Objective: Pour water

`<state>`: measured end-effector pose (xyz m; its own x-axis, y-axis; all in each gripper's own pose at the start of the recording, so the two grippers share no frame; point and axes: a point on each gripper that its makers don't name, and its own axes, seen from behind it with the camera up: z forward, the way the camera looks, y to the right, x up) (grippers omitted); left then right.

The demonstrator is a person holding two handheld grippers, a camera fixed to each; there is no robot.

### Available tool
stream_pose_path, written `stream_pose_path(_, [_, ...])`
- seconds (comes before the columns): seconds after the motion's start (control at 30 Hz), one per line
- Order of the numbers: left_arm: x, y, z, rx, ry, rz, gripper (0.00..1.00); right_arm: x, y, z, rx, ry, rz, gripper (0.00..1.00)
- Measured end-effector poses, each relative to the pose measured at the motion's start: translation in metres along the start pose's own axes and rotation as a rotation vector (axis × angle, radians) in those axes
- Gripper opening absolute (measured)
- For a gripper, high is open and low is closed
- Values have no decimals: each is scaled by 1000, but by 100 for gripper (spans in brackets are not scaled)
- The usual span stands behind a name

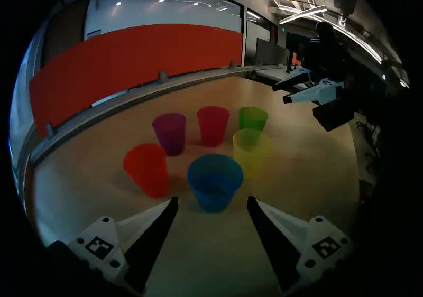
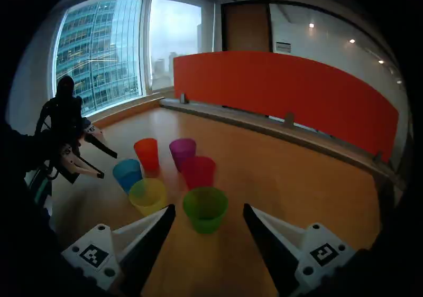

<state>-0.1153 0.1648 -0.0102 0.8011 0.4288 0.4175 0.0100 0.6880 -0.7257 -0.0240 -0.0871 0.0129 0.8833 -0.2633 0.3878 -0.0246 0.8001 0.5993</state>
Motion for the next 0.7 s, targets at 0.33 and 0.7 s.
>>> stream_pose_path(0.33, [-10, 3, 28, -41, -71, 3, 97, -12, 3, 17, 12, -31, 11, 100])
stream_pose_path(0.7, [-5, 7, 51, -69, -90, 14, 97, -22, 8, 23, 11, -59, 6, 100])
